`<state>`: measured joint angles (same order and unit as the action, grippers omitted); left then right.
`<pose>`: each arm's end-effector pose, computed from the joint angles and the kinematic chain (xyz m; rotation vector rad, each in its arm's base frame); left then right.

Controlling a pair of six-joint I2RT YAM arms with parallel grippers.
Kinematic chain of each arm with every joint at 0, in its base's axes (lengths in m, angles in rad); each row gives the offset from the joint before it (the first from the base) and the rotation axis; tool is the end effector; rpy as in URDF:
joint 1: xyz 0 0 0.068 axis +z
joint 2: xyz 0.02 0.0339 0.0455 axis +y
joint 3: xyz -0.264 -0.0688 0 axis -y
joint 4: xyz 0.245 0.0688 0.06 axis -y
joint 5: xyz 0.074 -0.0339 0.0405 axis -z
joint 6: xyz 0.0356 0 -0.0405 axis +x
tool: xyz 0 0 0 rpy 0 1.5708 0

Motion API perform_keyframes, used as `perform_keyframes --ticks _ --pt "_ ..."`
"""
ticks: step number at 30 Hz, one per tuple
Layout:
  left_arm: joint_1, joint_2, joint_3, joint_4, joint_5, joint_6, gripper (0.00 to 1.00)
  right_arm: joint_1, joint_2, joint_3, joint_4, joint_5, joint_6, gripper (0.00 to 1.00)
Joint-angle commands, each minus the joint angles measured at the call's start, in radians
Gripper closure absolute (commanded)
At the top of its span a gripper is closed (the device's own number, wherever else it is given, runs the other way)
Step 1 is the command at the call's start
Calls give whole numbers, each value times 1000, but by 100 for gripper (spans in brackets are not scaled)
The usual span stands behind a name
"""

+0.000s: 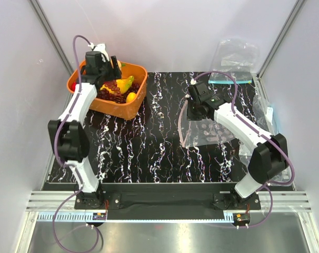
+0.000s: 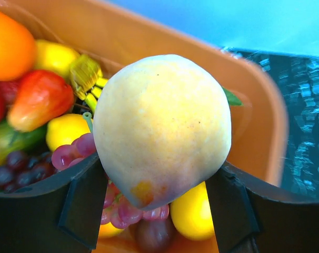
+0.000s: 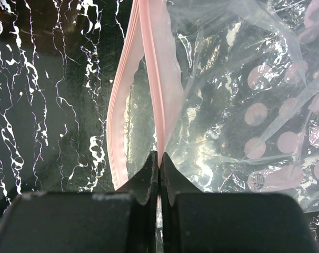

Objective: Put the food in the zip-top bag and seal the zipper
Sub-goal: Pick up the fake fruit from the bin.

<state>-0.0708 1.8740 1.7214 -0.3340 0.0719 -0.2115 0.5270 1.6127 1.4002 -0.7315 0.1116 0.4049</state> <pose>0.4456 -0.0342 0.3363 -0.1005 2.0628 -0.2485 0.3022 0.1713 0.2957 -0.1083 2.5208 0.2414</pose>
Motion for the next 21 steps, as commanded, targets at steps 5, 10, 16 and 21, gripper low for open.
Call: perform_keyframes --ticks 5,10,16,21 --pt "-98 -231 -155 61 -30 17 54 -4 -48 37 -23 -15 -35 100" --pt "-116 -243 -184 53 -67 24 57 -2 -56 45 -34 -35 -40 100" --pt "-116 -227 -189 67 -66 18 58 -4 -80 22 -31 -29 -40 100" --pt "-150 -246 -201 86 -49 24 58 -2 -88 13 -28 -20 -46 100"
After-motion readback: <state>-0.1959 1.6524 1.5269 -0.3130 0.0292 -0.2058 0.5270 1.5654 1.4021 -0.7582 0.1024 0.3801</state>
